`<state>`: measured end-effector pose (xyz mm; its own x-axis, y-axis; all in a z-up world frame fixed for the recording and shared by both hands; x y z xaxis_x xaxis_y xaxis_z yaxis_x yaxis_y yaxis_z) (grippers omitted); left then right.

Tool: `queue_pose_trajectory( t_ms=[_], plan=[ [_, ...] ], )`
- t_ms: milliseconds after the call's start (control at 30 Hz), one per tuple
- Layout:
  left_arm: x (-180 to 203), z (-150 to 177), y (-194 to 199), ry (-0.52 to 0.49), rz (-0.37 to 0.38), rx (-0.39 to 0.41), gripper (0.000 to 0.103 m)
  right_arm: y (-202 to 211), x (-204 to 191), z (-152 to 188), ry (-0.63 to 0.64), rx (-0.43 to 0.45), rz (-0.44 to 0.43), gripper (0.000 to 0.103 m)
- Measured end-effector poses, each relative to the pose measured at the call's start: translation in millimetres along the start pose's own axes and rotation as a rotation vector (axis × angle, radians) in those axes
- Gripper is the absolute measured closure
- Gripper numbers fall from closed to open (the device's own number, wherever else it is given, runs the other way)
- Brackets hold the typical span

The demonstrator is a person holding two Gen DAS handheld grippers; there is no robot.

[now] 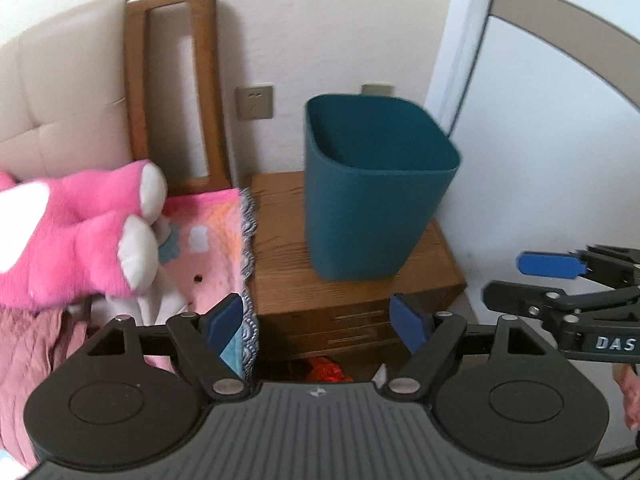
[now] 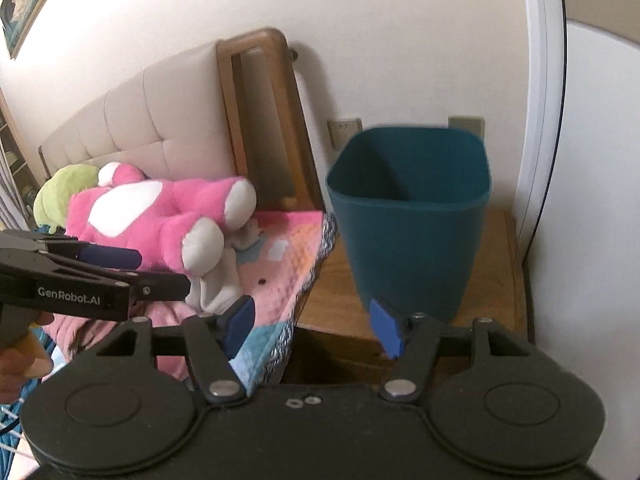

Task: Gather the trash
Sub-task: 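Lower both tools under the nightstand toward the floor trash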

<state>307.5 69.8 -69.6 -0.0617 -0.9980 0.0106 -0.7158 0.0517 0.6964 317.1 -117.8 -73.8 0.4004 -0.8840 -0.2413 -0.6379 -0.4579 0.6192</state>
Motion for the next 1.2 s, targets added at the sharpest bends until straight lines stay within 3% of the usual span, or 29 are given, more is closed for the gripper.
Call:
queue_pose_trajectory(
  t_ms=[133,233,433,767,1000,1200],
  plan=[
    [11,37,-25,0.047,-0.028,0.015,0.021,-19,22,33,-0.013,-0.025,0.011,0.035],
    [22,68,-59,0.078,-0.045,-0.027,0.021,-36,44,66,-0.032,-0.046,0.024,0.034],
    [46,142,-131,0.103,-0.076,-0.120,0.021,-94,81,150,-0.029,-0.172,0.039,0.034],
    [35,273,-275,0.203,-0.112,-0.309,0.021,-204,110,331,-0.082,-0.344,0.067,0.034],
    [22,372,-374,0.236,-0.134,-0.436,0.019,-278,122,470,-0.189,-0.532,0.070,0.034],
    [9,441,-442,0.262,-0.182,-0.534,0.017,-334,131,558,-0.232,-0.645,0.096,0.034]
  ],
)
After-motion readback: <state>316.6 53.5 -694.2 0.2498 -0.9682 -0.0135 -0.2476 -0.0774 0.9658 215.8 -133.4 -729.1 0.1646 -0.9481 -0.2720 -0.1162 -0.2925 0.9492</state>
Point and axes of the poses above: each gripper's, at about its wrist camera, not at the fingertips, and y roughly against the way its jaws point, x to its right, z to its underside, the point moved 1 cm from there along -y, roughly the way its jaws point, and after that the axes turned 4 degrees about x, right-handed, at the moved point
